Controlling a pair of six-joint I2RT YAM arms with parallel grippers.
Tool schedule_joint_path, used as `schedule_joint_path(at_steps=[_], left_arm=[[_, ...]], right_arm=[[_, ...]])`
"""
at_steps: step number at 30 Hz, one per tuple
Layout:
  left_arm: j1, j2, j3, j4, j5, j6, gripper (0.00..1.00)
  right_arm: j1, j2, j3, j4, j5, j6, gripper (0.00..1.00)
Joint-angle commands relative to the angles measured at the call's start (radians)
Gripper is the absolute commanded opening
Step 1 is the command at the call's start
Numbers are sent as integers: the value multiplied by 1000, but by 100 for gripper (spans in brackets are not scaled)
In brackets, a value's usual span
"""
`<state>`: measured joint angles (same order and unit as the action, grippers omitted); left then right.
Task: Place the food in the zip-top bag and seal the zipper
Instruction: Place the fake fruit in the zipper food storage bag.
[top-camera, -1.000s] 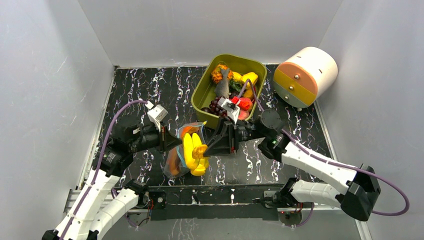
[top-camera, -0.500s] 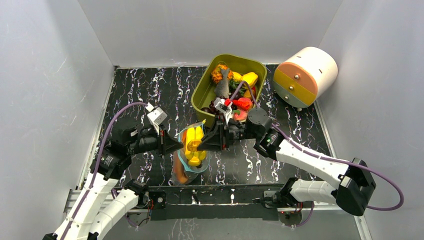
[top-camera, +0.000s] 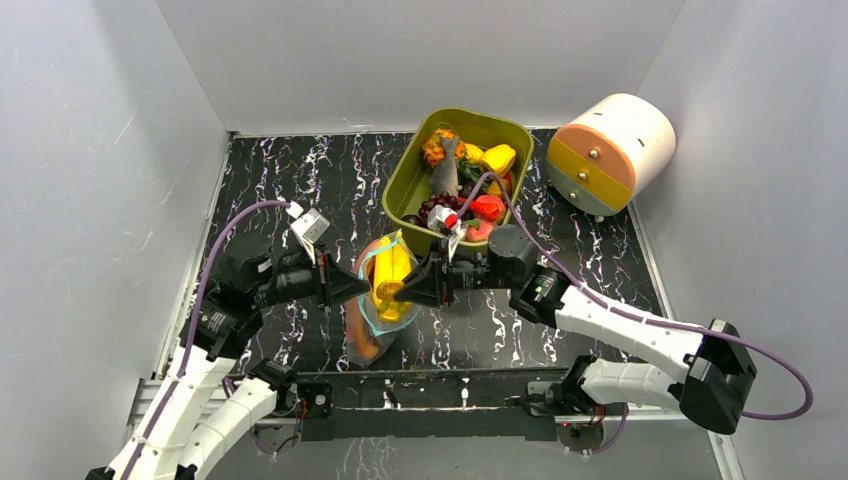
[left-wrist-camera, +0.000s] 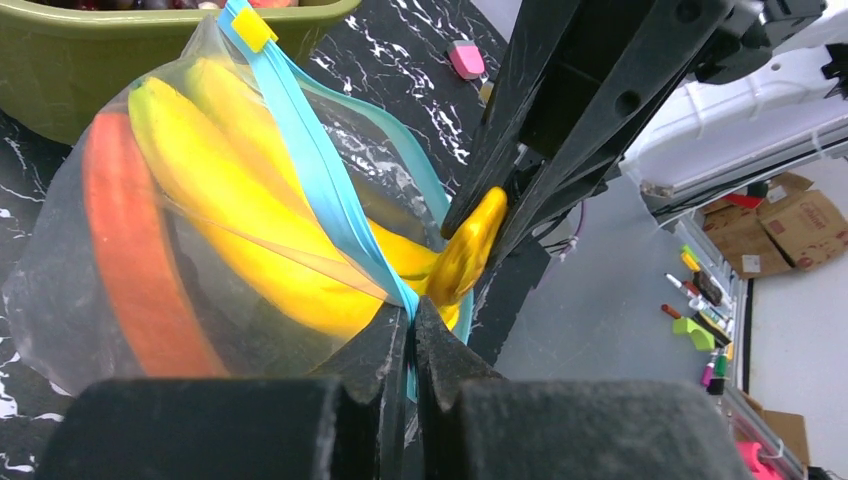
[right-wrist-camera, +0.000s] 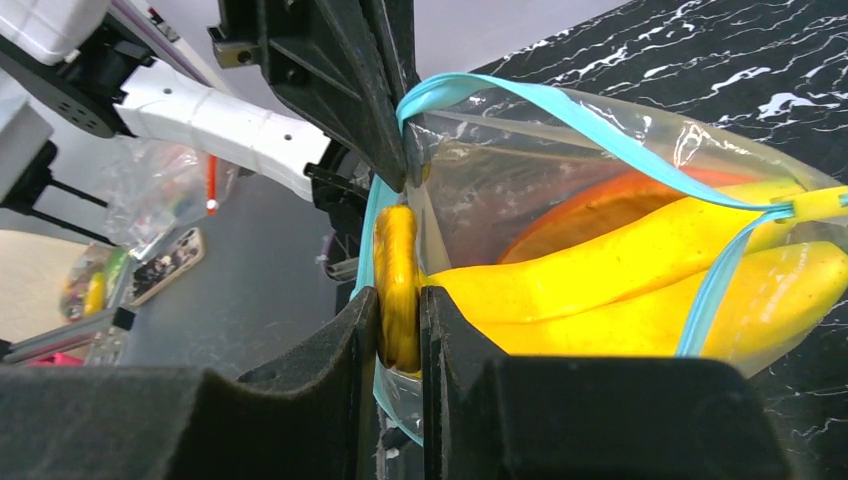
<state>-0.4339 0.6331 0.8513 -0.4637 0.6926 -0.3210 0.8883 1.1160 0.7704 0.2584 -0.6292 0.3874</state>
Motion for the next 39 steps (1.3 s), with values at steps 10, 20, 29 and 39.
schedule_joint_path(at_steps=[10,20,29,39], left_arm=[[1,2,77,130,50,-165,0],[1,11,76,112,9,-161,0],[1,16,79,45,-36,-99,0],[1,56,94,2,-74,-87,0]], right_arm=[[148,39,17,-135,323,-233,0],[231,71,62,-215,451,-301,9],[231,55,160,-320,543,-164,48],[232,21,299,-561,812,156,55]])
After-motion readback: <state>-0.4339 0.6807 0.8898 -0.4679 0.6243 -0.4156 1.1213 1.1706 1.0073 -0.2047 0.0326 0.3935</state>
